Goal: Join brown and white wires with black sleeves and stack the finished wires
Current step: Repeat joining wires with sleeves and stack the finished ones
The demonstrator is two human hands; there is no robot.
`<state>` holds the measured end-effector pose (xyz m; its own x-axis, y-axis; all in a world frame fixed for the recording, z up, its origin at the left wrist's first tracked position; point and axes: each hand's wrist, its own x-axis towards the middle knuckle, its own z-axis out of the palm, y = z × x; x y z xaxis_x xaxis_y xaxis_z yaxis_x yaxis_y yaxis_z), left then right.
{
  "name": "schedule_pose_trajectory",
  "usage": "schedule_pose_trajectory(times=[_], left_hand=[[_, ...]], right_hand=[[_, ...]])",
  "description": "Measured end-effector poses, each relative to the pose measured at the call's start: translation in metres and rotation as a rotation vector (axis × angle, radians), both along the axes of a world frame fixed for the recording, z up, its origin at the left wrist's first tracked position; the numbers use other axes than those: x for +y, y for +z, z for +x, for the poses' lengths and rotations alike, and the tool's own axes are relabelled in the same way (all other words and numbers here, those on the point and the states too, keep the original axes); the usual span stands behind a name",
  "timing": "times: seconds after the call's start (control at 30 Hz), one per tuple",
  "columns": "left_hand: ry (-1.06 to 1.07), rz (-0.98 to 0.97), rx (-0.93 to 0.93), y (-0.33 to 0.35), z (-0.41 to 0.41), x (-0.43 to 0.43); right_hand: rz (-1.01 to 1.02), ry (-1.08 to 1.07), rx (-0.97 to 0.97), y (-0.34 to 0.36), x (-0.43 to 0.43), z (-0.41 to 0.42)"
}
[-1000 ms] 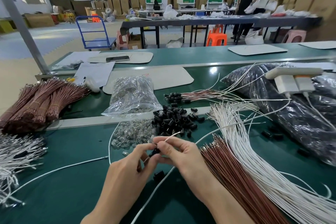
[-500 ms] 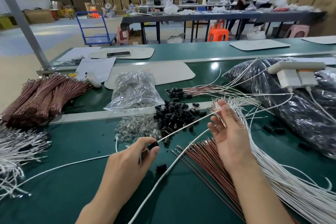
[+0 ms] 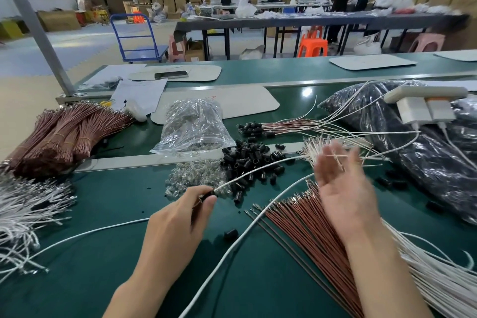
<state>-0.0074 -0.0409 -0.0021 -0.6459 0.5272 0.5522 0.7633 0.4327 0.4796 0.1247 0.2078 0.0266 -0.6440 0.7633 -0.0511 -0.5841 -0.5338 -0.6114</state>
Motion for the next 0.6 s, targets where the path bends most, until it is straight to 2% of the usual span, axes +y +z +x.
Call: schedule_pose_trajectory(times=[0.13, 0.23, 0.3, 0.47, 0.53, 0.6], left_hand=[[-0.025, 0.093, -0.11, -0.002, 0.004, 0.002], [-0.048, 0.106, -0.09, -0.001, 0.007, 0.003], [-0.048, 0.118, -0.072, -0.001, 0.006, 0.002], [-0.034, 0.183, -0.02, 0.0, 0.005, 0.003], [-0.019, 0.219, -0.018, -0.001, 0.004, 0.003], [0.001, 0.25, -0.058, -0.004, 0.002, 0.004]], right_hand=[[0.342, 0.353, -0.324, -0.003, -0.041, -0.023], [0.411, 0.394, -0.373, -0.006, -0.058, -0.032], [0.342, 0.269, -0.267, -0.001, -0.048, -0.027], [0.008, -0.078, 0.104, 0.011, -0.004, 0.001], [-0.073, -0.067, 0.097, 0.008, -0.002, 0.004], [-0.049, 0.028, -0.021, 0.004, -0.01, -0.002]])
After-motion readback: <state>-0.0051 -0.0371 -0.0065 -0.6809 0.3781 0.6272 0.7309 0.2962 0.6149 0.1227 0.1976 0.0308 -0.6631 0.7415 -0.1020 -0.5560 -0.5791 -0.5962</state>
